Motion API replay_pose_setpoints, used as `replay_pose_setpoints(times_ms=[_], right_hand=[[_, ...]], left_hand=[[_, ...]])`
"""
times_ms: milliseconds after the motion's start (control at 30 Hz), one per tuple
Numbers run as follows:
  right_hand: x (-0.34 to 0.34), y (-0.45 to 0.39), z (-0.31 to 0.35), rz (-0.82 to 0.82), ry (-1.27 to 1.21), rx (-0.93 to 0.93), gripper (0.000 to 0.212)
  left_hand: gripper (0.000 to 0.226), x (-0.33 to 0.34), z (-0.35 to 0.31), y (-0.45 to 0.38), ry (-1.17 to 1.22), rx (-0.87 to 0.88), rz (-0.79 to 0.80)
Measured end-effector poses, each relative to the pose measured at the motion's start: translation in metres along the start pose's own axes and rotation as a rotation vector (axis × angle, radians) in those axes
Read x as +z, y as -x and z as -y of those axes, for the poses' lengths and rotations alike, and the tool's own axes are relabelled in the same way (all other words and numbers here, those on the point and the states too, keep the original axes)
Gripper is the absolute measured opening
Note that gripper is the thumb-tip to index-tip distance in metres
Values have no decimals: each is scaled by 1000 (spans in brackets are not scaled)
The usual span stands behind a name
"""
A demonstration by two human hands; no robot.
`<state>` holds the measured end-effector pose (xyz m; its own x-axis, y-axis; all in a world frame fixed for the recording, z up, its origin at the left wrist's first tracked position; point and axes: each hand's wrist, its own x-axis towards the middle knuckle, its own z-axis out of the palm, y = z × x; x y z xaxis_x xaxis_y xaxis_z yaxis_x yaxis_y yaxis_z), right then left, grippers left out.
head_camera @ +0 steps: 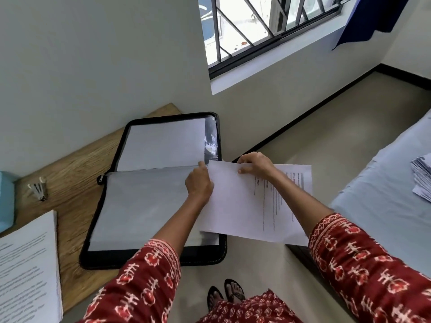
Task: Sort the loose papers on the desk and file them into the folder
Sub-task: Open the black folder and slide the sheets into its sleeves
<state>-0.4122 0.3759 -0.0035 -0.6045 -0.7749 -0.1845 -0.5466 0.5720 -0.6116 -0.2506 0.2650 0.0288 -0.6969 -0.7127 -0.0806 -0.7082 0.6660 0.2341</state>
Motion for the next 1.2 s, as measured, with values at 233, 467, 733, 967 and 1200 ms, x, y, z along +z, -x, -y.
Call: replay_pose_setpoints(times_ms=[233, 467, 733, 967, 1200], right_hand=[[-7, -4, 7, 24, -39, -38, 15], [-11, -13, 17, 61, 49, -66, 18], [-11, -19, 23, 105, 127, -100, 17], [1, -23, 31, 20, 138, -93, 20], [-8, -34, 28, 63, 194, -18, 16]], left_hand=[[16, -8, 6, -27, 185, -113, -28], [20, -11, 4, -47, 218, -100, -62], [17, -9, 6, -50, 128, -72, -98], [18, -14, -5, -44, -96, 179, -107], [49, 4, 2, -2, -222, 68, 51]])
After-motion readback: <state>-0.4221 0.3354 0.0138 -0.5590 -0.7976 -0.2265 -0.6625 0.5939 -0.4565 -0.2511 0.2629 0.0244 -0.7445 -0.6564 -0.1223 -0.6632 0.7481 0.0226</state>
